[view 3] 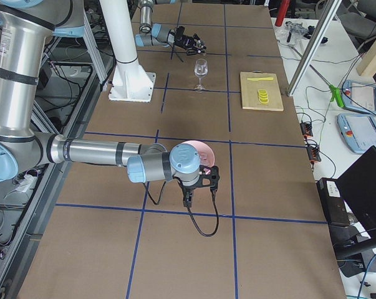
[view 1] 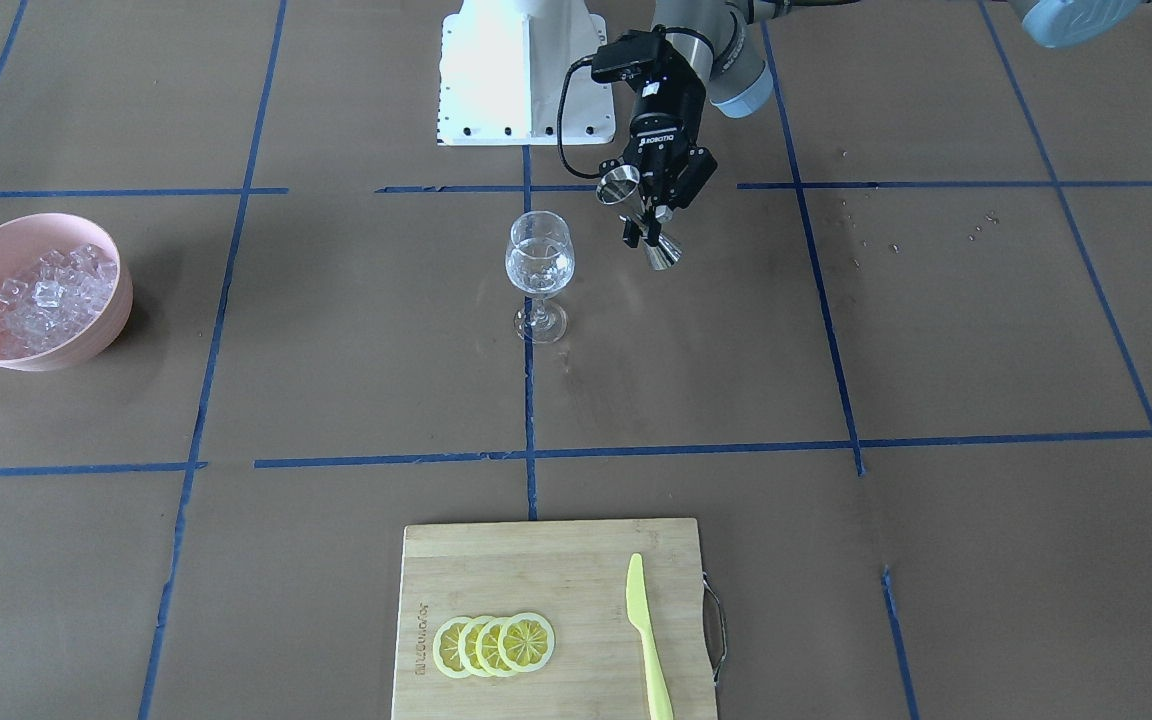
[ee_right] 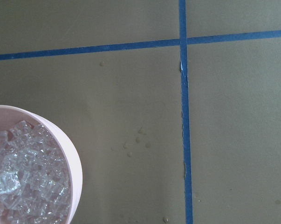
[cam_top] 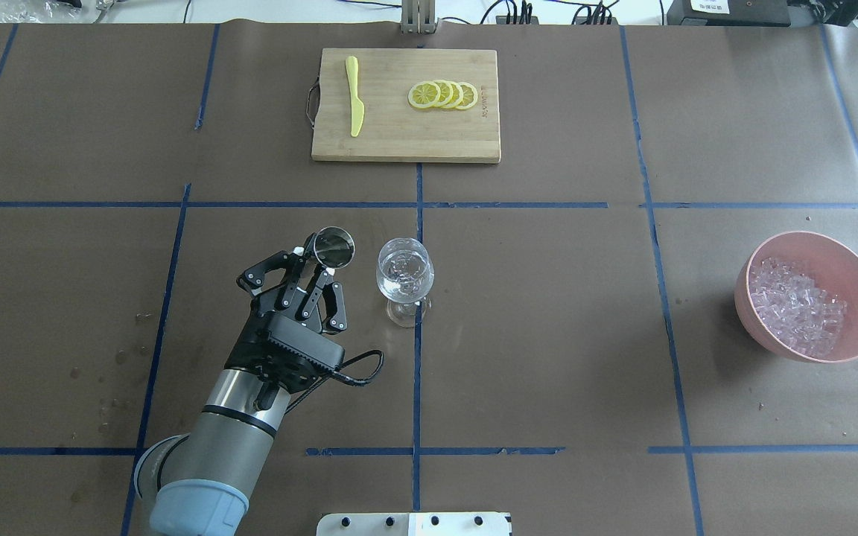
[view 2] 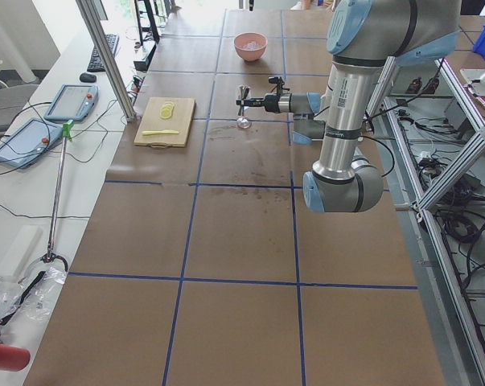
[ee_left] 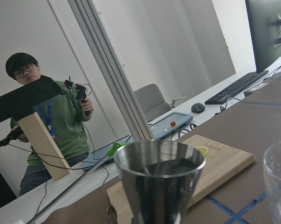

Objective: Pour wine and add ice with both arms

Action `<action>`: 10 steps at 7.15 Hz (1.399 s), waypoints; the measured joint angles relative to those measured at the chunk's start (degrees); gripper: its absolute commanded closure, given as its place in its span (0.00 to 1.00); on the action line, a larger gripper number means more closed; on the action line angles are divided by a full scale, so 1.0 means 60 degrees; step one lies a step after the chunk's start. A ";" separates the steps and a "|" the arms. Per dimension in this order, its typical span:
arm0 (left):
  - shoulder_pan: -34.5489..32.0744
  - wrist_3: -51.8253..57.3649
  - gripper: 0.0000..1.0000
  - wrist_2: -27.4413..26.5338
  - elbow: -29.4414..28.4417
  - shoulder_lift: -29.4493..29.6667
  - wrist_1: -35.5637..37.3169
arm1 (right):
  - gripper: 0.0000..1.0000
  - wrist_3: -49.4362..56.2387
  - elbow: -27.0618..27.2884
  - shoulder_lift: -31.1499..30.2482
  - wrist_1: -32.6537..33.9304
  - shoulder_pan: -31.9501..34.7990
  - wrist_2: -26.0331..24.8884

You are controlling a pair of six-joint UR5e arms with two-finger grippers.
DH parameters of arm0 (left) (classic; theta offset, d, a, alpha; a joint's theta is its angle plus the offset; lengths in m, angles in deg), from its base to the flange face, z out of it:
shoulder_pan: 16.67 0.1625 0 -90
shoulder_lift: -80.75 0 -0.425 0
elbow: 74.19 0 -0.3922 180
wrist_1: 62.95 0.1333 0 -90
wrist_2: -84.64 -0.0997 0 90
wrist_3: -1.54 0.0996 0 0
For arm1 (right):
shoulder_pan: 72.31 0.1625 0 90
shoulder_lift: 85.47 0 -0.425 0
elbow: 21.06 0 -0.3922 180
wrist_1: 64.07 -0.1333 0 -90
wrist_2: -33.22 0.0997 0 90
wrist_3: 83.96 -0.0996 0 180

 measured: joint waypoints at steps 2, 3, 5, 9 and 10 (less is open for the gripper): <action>0.0073 0.0809 1.00 0.0000 -0.0016 0.0122 0.0017 | 0.00 0.0001 -0.0144 0.0029 -0.0001 0.0000 0.0000; 0.0094 0.1387 1.00 0.0003 0.0002 0.0225 0.0021 | 0.00 -0.0001 -0.0196 0.0034 -0.0001 0.0000 0.0006; 0.0094 0.2425 1.00 0.0029 0.0115 0.0470 0.0102 | 0.00 -0.0011 -0.0238 0.0038 0.0009 0.0000 0.0023; -0.0100 0.2829 1.00 0.1173 0.0192 0.0555 0.0283 | 0.00 -0.0013 -0.0277 0.0038 0.0014 0.0000 0.0040; -0.0155 0.2794 1.00 0.1475 0.0192 0.0549 0.0397 | 0.00 -0.0013 -0.0283 0.0038 0.0011 0.0000 0.0040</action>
